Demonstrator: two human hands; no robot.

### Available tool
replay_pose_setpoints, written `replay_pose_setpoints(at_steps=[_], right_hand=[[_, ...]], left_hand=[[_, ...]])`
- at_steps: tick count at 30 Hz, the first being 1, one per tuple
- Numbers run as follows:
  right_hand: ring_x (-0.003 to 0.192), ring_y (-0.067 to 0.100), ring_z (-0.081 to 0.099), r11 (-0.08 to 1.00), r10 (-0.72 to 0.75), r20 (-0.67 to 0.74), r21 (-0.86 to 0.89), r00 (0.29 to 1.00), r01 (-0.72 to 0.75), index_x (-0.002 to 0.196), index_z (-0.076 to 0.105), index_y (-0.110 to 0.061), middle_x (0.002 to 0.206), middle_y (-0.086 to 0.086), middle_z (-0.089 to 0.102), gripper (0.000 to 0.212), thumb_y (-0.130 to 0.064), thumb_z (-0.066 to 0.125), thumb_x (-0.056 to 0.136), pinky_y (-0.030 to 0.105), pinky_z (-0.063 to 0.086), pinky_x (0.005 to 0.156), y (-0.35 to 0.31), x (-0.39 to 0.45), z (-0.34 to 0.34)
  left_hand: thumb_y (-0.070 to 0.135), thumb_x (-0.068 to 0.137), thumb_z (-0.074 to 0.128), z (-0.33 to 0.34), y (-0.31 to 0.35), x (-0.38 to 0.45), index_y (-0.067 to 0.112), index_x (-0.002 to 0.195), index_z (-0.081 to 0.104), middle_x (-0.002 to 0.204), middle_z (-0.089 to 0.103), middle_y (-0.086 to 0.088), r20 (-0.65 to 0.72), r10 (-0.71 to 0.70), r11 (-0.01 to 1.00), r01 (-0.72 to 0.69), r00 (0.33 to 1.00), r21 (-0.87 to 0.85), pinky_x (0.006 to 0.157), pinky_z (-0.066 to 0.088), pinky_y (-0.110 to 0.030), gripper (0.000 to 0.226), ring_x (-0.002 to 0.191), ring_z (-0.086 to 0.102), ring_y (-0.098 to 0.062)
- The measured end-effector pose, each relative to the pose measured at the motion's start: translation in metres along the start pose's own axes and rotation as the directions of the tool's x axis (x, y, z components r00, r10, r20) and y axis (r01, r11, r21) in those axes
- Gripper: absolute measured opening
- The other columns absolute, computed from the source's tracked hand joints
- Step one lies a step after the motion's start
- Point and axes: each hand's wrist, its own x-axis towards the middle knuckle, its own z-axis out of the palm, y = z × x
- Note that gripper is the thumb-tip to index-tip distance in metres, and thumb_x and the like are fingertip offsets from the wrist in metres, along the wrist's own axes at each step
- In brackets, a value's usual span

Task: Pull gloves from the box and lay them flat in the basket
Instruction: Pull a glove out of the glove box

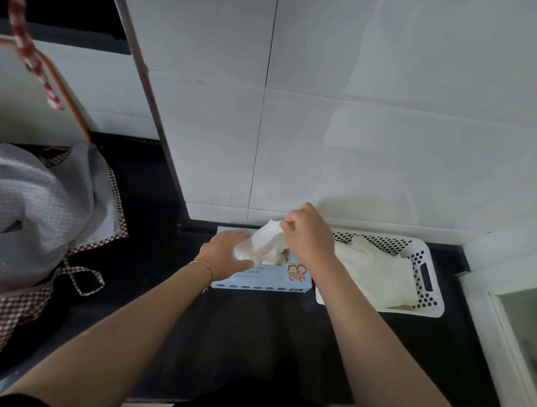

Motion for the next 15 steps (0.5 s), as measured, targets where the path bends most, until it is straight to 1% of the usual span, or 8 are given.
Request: replay_pose_setpoints(at_steps=[3,5,8,10,12,13,14,15], right_hand=[[0.068,0.024,0.055,0.994,0.078,0.004,-0.083,0.997,-0.077,0.077,0.063,-0.006,0.101,0.002,0.048,0.030,-0.024,0.049,0.097,0.026,0.036,0.053,0.006,-0.004,0.002],[0.059,0.023,0.045,0.984,0.095,-0.005,-0.150,0.995,-0.095,0.069,0.053,-0.006,0.098,0.003,0.043,0.033,-0.022,0.047,0.098,0.025,0.026,0.048,0.003,-0.008,0.002],[0.052,0.016,0.033,0.967,0.113,0.028,-0.232,0.993,-0.103,0.068,0.047,-0.010,0.104,0.005,0.044,0.029,-0.012,0.046,0.097,0.026,0.021,0.045,0.000,-0.012,0.001],[0.053,0.016,0.036,0.962,0.127,0.059,-0.250,0.990,-0.109,0.067,0.044,-0.010,0.115,0.007,0.047,0.028,-0.005,0.047,0.094,0.027,0.023,0.045,-0.001,-0.013,0.004],[0.063,0.021,0.047,0.972,0.125,0.046,-0.208,0.991,-0.113,0.085,0.053,-0.009,0.121,0.010,0.044,0.008,-0.005,0.050,0.091,0.028,0.031,0.048,-0.006,-0.015,0.003],[0.068,0.023,0.050,0.983,0.093,0.006,-0.158,0.996,-0.090,0.105,0.054,-0.010,0.123,0.010,0.041,0.016,-0.006,0.051,0.091,0.030,0.035,0.051,-0.008,-0.015,0.003],[0.072,0.023,0.049,0.991,0.033,-0.007,-0.128,0.999,-0.034,0.123,0.049,-0.013,0.123,0.010,0.039,0.034,-0.007,0.053,0.090,0.031,0.038,0.054,-0.011,-0.014,0.003],[0.074,0.022,0.049,0.995,-0.042,0.013,-0.086,0.999,0.043,0.133,0.043,-0.017,0.123,0.007,0.037,0.047,-0.009,0.056,0.089,0.031,0.041,0.057,-0.015,-0.013,0.003]], left_hand=[[0.041,0.088,0.067,-0.006,0.011,0.002,0.024,0.120,0.066,0.122,0.063,0.005,-0.124,-0.017,1.000,0.020,0.992,0.022,0.097,0.048,-0.039,0.036,0.108,0.059,-0.019],[0.042,0.091,0.064,-0.010,0.019,0.003,0.022,0.107,0.073,0.109,0.068,0.003,-0.173,-0.041,0.998,0.048,0.984,0.038,0.088,0.052,-0.039,0.027,0.091,0.064,-0.020],[0.031,0.097,0.052,-0.017,0.028,0.004,0.018,0.086,0.068,0.089,0.068,0.000,-0.100,-0.042,0.983,0.059,0.994,0.175,0.076,0.054,-0.036,0.024,0.076,0.066,-0.024],[0.022,0.098,0.046,-0.023,0.032,0.005,0.016,0.074,0.058,0.079,0.063,-0.002,-0.081,-0.023,0.970,0.042,0.996,0.239,0.063,0.049,-0.031,0.028,0.077,0.067,-0.027],[0.023,0.099,0.044,-0.034,0.038,0.005,0.015,0.082,0.063,0.083,0.066,-0.003,-0.101,-0.001,0.964,0.028,0.995,0.263,0.064,0.050,-0.031,0.027,0.079,0.065,-0.025],[0.025,0.099,0.046,-0.039,0.041,0.004,0.014,0.088,0.067,0.087,0.068,-0.004,-0.121,0.000,0.970,0.029,0.993,0.241,0.068,0.052,-0.033,0.026,0.079,0.064,-0.024],[0.028,0.097,0.051,-0.045,0.045,0.005,0.012,0.091,0.068,0.088,0.069,-0.005,-0.137,-0.001,0.981,0.027,0.991,0.190,0.070,0.054,-0.034,0.025,0.079,0.064,-0.023],[0.033,0.094,0.057,-0.049,0.048,0.005,0.012,0.090,0.069,0.087,0.069,-0.004,-0.147,-0.003,0.993,0.021,0.989,0.119,0.071,0.054,-0.034,0.024,0.079,0.064,-0.021]])
